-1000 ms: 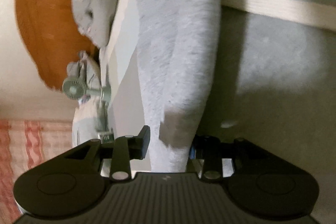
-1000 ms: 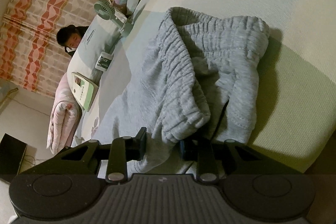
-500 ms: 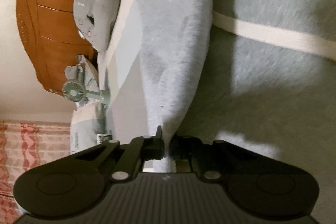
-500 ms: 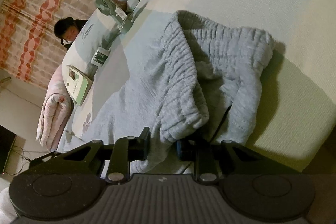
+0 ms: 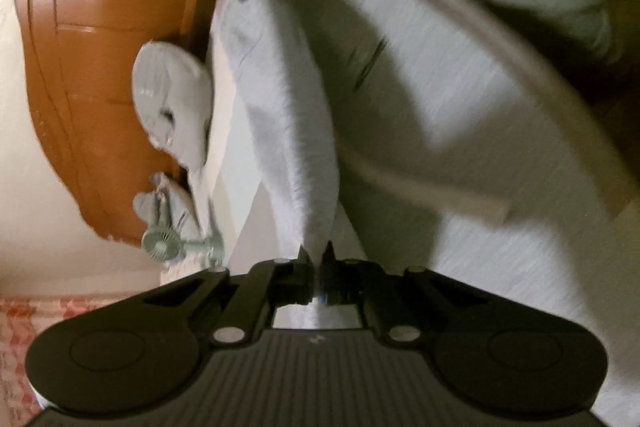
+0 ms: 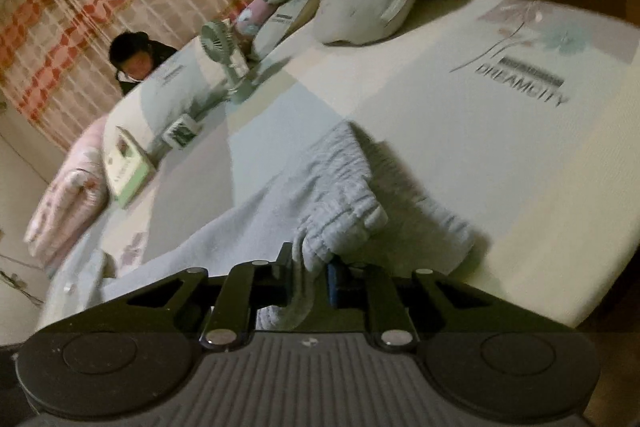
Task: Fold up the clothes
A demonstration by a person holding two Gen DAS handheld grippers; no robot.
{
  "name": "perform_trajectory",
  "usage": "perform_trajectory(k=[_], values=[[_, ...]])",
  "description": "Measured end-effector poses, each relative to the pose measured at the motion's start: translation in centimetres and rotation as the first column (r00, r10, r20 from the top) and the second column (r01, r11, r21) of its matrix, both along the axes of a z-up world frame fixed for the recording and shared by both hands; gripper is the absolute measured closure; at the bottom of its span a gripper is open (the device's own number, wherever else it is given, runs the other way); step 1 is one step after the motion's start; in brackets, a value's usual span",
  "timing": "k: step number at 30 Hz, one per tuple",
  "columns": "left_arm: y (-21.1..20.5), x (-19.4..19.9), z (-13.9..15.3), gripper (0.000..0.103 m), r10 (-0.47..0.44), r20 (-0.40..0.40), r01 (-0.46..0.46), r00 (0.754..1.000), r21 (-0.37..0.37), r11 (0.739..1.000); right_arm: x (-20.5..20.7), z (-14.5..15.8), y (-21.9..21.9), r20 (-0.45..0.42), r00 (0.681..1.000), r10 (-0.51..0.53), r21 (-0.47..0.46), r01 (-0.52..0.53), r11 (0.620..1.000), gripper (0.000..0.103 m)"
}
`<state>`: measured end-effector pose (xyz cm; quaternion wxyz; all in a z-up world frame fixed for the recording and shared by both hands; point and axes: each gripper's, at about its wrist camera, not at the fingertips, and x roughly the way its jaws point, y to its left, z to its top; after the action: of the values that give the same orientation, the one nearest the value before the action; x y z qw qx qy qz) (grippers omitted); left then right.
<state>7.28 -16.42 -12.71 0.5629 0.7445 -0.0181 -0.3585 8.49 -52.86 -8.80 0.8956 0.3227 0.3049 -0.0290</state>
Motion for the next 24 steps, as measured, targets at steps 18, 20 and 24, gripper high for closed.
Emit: perform_trajectory(k=[18, 20, 24], values=[[-0.6, -3.9, -1.7, 0.102, -0.058, -0.107, 0.057, 0.993, -0.010, 0.998, -1.1, -1.8, -1.8, -0.058, 0.998, 0.020, -0.021, -0.021, 1.000, 0.088], [-0.6, -3.9, -2.0, 0.102, -0.044, -0.137, 0.041, 0.990, -0.018, 0.999, -1.3, -2.1, -1.8, -0.066, 0.998, 0.025, -0.027, -0.027, 0.999, 0.088], [-0.4, -4.2, -2.5, 0.102, -0.034, -0.156, 0.031, 0.987, -0.025, 0.999, -1.5, -2.4, -1.8, -0.063, 0.998, 0.011, -0.022, -0.012, 1.000, 0.089]])
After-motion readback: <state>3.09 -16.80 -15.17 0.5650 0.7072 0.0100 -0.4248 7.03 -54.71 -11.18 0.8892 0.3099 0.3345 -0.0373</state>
